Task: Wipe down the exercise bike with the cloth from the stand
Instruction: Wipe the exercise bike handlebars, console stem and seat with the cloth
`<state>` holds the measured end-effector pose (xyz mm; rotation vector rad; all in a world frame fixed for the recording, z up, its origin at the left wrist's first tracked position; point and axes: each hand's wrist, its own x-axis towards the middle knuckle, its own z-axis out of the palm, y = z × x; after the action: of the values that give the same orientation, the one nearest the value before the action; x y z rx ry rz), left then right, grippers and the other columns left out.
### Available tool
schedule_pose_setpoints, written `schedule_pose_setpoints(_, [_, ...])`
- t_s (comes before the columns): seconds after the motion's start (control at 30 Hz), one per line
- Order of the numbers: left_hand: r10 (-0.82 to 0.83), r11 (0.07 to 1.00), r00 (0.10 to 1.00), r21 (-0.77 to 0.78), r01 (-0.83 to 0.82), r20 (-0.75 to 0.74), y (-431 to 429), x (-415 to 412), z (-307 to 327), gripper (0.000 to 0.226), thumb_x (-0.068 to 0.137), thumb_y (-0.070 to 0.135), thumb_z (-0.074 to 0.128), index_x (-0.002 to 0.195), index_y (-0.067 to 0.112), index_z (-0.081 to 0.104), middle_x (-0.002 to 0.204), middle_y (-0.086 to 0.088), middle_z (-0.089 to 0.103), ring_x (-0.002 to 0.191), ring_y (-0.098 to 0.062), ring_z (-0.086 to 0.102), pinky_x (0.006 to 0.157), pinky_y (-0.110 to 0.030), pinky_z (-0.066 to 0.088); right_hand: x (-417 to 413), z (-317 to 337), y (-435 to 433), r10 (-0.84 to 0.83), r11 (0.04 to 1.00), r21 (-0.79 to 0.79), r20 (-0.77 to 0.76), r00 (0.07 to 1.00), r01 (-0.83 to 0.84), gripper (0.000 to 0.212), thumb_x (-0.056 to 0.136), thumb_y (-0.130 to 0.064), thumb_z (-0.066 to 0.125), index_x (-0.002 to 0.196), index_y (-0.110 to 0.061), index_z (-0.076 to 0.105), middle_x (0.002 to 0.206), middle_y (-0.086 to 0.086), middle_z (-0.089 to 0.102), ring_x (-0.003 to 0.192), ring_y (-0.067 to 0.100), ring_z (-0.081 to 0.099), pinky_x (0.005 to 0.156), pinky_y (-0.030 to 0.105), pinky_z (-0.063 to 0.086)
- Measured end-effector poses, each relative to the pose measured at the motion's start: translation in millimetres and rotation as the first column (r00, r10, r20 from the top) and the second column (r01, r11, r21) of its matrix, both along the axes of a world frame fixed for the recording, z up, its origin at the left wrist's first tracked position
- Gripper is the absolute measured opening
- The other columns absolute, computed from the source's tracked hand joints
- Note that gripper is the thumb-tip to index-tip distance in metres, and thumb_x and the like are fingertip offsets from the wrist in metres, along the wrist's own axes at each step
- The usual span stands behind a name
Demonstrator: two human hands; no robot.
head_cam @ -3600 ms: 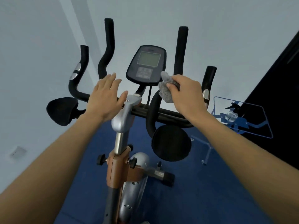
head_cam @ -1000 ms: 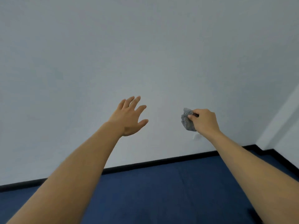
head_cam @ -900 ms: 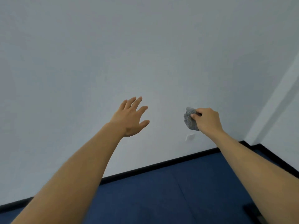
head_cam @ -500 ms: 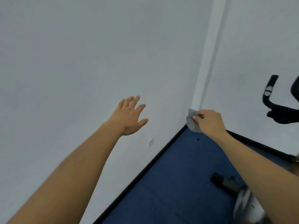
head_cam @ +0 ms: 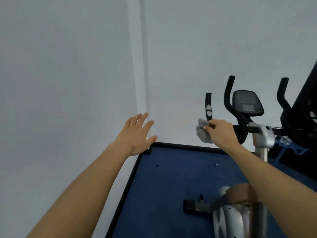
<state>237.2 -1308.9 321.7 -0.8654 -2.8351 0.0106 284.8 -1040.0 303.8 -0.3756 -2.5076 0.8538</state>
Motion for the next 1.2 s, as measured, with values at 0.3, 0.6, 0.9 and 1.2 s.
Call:
schedule_pose_setpoints(0.3, [-0.270, 0.959, 0.962, 0.095, 0.266, 0.029, 134, -133, -12, 0.060, 0.098, 0.044, 0.030, 0.149, 0.021, 0.007, 0.155, -0.004, 0.017, 0.143, -0.020, 0.007, 0.116, -0.033, 0.003, -77, 6, 97, -0.220, 0.975, 0.037, 0.015, 0.975, 0.219, 0.018, 0.087, -0.019, 0.058, 0.080, -0.005, 0.066, 0.070, 0.008, 0.063, 0.068, 0.022, 0.054, 0.058, 0.028, 0.036])
schedule_pose_setpoints(0.6, [-0.469, 0.874, 0.883, 0.154, 0.461, 0.021, 267, -264, -11, 0.056, 0.099, 0.037, 0.031, 0.148, 0.017, 0.010, 0.147, -0.007, 0.035, 0.135, -0.024, 0.028, 0.112, -0.033, 0.016, -168, 15, 167, -0.354, 0.934, 0.062, 0.025, 0.935, 0.352, 0.015, 0.089, -0.020, 0.057, 0.086, -0.010, 0.068, 0.074, 0.004, 0.061, 0.072, 0.019, 0.055, 0.058, 0.026, 0.035])
schedule_pose_setpoints(0.9, [-0.567, 0.798, 0.822, 0.276, 0.536, 0.044, 354, -337, -30, 0.050, 0.099, 0.032, 0.035, 0.145, 0.018, 0.024, 0.150, -0.002, 0.029, 0.137, -0.021, 0.026, 0.112, -0.032, 0.018, -219, 0, 199, -0.360, 0.932, -0.047, 0.018, 0.933, 0.360, 0.013, 0.088, -0.022, 0.059, 0.091, -0.016, 0.069, 0.079, -0.001, 0.067, 0.070, 0.003, 0.056, 0.058, 0.011, 0.042])
schedule_pose_setpoints(1.2, [-0.537, 0.655, 0.842, 0.653, 0.380, 0.048, 372, -353, -42, 0.024, 0.094, 0.029, 0.053, 0.113, 0.025, 0.066, 0.114, 0.009, 0.066, 0.111, -0.011, 0.052, 0.091, -0.021, 0.036, -260, -19, 203, -0.237, 0.963, -0.138, -0.037, 0.971, 0.230, 0.015, 0.089, -0.021, 0.058, 0.086, -0.012, 0.069, 0.073, 0.002, 0.068, 0.072, 0.013, 0.061, 0.063, 0.022, 0.048])
